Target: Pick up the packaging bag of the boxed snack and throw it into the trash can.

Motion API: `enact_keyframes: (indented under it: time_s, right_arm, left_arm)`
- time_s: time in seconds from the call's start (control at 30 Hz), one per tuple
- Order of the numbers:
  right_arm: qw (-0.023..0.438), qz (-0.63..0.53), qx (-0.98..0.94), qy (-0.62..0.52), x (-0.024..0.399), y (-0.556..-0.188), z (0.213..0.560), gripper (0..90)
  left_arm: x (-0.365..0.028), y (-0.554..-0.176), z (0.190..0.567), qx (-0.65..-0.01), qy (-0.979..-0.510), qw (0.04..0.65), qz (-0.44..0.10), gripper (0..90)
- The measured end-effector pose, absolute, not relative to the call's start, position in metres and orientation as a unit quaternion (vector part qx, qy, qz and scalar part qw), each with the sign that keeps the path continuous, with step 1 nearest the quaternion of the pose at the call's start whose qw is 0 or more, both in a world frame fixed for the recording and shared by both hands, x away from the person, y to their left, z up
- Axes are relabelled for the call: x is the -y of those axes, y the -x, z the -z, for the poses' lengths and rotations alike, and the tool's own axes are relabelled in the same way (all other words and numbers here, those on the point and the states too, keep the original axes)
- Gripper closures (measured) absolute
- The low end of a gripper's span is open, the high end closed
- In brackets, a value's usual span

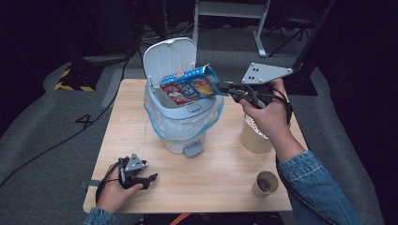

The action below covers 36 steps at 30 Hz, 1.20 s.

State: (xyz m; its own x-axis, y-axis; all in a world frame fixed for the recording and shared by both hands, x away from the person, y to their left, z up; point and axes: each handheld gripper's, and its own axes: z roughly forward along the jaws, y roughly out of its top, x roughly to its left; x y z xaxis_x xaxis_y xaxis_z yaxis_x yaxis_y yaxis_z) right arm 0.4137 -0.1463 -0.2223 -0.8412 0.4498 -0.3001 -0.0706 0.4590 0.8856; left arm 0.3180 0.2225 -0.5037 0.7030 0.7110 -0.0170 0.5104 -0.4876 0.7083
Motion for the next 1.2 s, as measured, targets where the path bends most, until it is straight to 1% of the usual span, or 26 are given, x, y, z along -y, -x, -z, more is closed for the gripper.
enact_keyframes:
  time_s: [0.17, 0.2, 0.27, 0.3, 0.37, 0.43, 0.53, 0.6, 0.7, 0.8, 1.2]
  right_arm:
    - [0.258, -0.499, -0.82, -0.11, 0.141, -0.415, 0.222, 90.0]
    - [0.261, -0.497, -0.82, -0.109, 0.14, -0.415, 0.222, 88.8]
    - [0.264, -0.499, -0.818, -0.11, 0.139, -0.416, 0.222, 83.7]
    - [0.263, -0.502, -0.817, -0.111, 0.139, -0.416, 0.222, 79.8]
    - [0.266, -0.512, -0.808, -0.12, 0.139, -0.417, 0.224, 67.5]
    - [0.266, -0.517, -0.804, -0.126, 0.14, -0.417, 0.226, 63.8]
    - [0.261, -0.52, -0.802, -0.135, 0.144, -0.416, 0.23, 55.6]
    - [0.26, -0.52, -0.802, -0.14, 0.148, -0.416, 0.232, 52.2]
    - [0.245, -0.529, -0.798, -0.154, 0.159, -0.415, 0.235, 46.9]
    - [0.235, -0.533, -0.796, -0.164, 0.173, -0.412, 0.238, 43.1]
    - [0.19, -0.538, -0.794, -0.208, 0.235, -0.402, 0.253, 35.4]
  left_arm:
    - [-0.223, -0.318, 0.504, -0.358, -0.851, 0.357, -0.141, 30.7]
    - [-0.223, -0.318, 0.504, -0.358, -0.851, 0.357, -0.141, 30.7]
    - [-0.223, -0.318, 0.504, -0.358, -0.851, 0.357, -0.141, 30.7]
    - [-0.223, -0.318, 0.504, -0.358, -0.851, 0.357, -0.141, 30.7]
    - [-0.223, -0.318, 0.504, -0.358, -0.851, 0.357, -0.141, 30.5]
    - [-0.223, -0.318, 0.504, -0.358, -0.851, 0.357, -0.14, 30.3]
    - [-0.222, -0.318, 0.504, -0.358, -0.851, 0.357, -0.139, 30.2]
    - [-0.222, -0.318, 0.504, -0.358, -0.851, 0.357, -0.139, 30.1]
    - [-0.223, -0.318, 0.504, -0.358, -0.851, 0.358, -0.138, 30.0]
    - [-0.223, -0.318, 0.504, -0.359, -0.851, 0.358, -0.137, 30.1]
    - [-0.225, -0.32, 0.504, -0.356, -0.852, 0.362, -0.132, 30.1]
